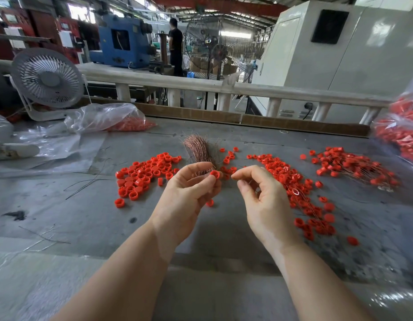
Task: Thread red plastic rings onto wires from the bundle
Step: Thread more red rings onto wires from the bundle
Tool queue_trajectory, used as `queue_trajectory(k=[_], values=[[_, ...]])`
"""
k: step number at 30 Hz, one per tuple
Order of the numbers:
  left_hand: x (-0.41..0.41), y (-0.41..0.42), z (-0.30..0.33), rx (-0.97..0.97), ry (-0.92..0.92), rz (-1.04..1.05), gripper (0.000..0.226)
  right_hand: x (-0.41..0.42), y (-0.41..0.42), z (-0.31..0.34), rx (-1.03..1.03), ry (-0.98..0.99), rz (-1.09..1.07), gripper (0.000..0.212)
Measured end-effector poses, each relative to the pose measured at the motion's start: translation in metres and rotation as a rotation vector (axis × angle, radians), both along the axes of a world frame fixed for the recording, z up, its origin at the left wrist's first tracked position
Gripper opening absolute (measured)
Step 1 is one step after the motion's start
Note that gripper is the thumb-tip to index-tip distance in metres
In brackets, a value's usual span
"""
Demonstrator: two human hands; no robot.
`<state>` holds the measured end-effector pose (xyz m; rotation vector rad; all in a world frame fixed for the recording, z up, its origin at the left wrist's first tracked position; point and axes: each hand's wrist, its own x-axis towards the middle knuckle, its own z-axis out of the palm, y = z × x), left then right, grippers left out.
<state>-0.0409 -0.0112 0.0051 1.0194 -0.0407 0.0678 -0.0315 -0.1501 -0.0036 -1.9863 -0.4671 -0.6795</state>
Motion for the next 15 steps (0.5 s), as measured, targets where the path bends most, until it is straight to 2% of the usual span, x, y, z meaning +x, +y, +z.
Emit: queue_trajectory(k=[9,15], values=[[0.0016,0.0031,0.001,-0.229,0.079,-0.064,0.019,0.0001,0.0017,-0.0003,0.009,0.001,0.006,0.019],[0.0029,0.0059,0.0028,-0.308,0.147,-0.098,0.018,0.0006,0.0021,-0.0002,0.011,0.005,0.016,0.018]])
